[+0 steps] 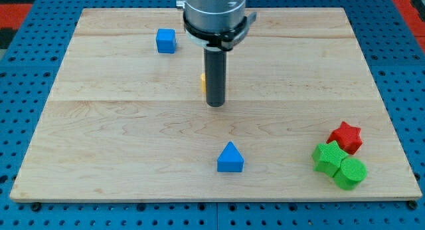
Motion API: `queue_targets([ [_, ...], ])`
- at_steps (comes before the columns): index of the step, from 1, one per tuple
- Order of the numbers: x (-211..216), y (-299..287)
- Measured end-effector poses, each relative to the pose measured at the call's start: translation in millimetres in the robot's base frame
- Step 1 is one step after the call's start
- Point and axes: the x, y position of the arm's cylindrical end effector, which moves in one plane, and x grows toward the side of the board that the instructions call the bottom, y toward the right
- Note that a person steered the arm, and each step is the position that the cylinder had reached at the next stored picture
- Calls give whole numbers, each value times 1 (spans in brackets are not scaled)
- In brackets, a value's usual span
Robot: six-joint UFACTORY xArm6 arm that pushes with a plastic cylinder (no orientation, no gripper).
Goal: Slide the yellow heart to the top center of the board
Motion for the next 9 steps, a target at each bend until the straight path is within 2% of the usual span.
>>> queue_targets([
  [2,28,40],
  [3,0,-12],
  [4,-19,-14],
  [6,-73,-52],
  [8,-61,-14],
  [9,-86,-35],
])
